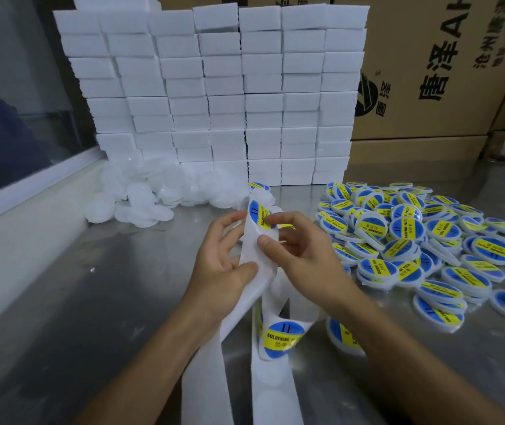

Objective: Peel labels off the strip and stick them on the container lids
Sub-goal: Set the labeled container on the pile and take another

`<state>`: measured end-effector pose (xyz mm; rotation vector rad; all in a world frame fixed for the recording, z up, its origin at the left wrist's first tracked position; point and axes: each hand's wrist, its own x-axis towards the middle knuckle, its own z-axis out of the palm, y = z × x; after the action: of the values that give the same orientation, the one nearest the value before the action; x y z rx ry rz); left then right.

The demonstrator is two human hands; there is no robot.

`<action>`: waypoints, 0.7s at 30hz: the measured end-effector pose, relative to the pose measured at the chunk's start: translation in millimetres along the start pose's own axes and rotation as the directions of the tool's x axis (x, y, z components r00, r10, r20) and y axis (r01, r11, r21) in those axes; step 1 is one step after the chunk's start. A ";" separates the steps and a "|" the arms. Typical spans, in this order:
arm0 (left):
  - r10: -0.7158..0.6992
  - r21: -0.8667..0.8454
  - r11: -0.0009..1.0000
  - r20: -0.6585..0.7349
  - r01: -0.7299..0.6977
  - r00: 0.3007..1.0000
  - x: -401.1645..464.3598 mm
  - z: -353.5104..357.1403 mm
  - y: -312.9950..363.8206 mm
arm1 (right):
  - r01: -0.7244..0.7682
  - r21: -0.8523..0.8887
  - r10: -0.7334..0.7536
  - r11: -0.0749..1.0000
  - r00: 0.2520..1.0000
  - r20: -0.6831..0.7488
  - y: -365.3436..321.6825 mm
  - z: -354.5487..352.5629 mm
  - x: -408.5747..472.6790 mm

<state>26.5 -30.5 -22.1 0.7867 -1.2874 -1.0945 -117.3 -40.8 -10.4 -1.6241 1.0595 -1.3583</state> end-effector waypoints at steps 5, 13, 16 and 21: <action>-0.053 -0.009 0.999 0.018 0.053 0.998 -0.5 0.8 -2.1 | -0.027 0.144 0.036 0.989 0.998 -0.060 -3.0 -5.4 0.6; -0.114 -0.013 0.993 -0.160 0.114 0.981 4.5 -3.0 -3.9 | 0.372 -0.411 -0.377 0.833 0.924 0.072 3.6 -5.0 -3.6; -0.112 -0.007 0.994 -0.216 0.113 0.970 5.2 -4.6 -4.2 | 0.379 -0.611 -0.473 0.695 0.881 0.008 6.6 -4.9 -4.3; -0.065 0.013 0.997 -0.279 0.072 0.958 5.4 -3.3 -3.6 | 0.494 -0.646 -0.597 0.582 0.799 0.072 6.7 -6.3 -0.1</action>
<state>28.7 -37.2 -24.1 0.9728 -1.0423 -0.9845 -124.4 -43.5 -15.7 -2.5665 1.2546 -1.6370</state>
